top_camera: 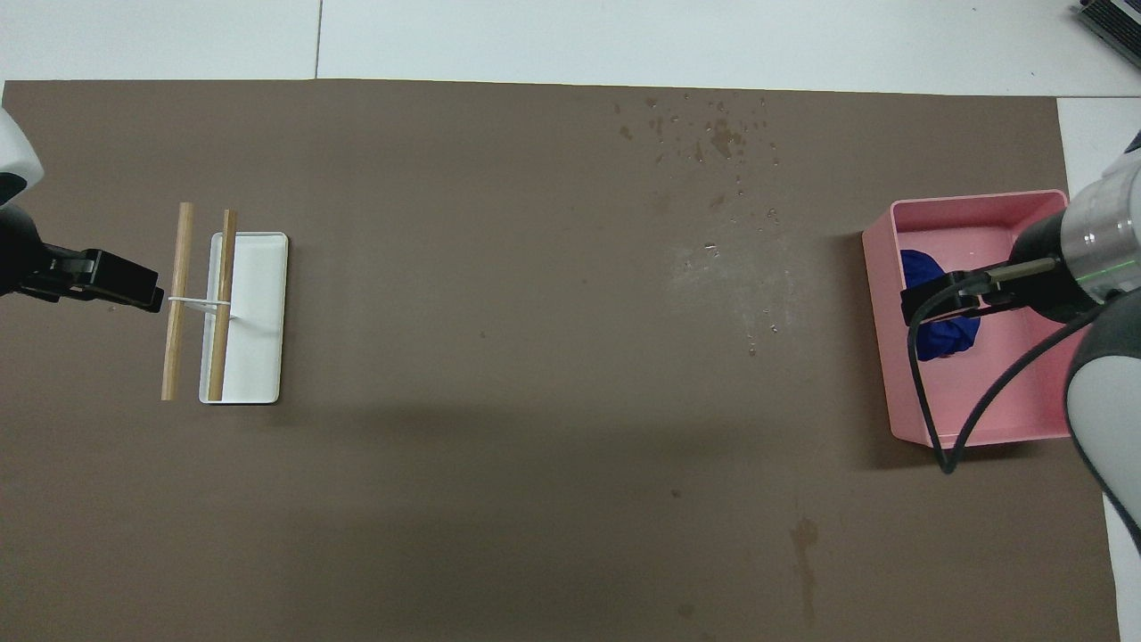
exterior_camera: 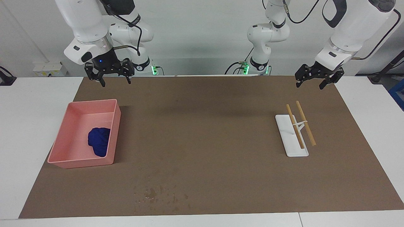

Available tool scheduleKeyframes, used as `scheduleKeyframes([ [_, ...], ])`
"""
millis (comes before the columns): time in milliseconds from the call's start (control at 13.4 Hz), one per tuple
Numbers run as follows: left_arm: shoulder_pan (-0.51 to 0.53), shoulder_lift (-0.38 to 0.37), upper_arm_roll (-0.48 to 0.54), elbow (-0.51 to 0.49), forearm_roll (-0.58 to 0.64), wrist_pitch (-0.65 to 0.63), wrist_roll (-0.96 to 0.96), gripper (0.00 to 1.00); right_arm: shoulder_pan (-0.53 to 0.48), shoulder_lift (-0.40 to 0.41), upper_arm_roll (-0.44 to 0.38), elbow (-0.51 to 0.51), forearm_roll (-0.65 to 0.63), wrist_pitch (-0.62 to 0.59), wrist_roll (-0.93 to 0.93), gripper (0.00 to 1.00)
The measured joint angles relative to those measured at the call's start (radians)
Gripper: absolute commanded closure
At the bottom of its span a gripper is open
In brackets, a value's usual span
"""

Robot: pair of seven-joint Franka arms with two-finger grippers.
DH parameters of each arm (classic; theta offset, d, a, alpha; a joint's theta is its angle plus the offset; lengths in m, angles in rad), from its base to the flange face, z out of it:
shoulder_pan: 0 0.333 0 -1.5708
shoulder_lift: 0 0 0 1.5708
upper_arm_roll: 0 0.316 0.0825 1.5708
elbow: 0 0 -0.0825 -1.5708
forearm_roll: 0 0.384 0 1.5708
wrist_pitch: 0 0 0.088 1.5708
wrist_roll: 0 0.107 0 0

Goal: Wipe water with towel using both arms

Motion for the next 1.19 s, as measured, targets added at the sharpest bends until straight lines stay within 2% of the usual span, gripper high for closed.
scheduleKeyframes([
  [298, 0.0, 0.0, 0.0, 0.0, 0.0, 0.0, 0.0, 0.0, -0.008, 0.033, -0.006, 0.019, 0.0, -0.005, 0.0, 0.0],
  [969, 0.0, 0.0, 0.0, 0.0, 0.0, 0.0, 0.0, 0.0, -0.013, 0.032, -0.01, 0.018, 0.0, -0.019, 0.0, 0.0],
  [1193, 0.0, 0.0, 0.0, 0.0, 0.0, 0.0, 0.0, 0.0, 0.038, 0.03, -0.066, 0.018, 0.001, -0.019, 0.0, 0.0],
])
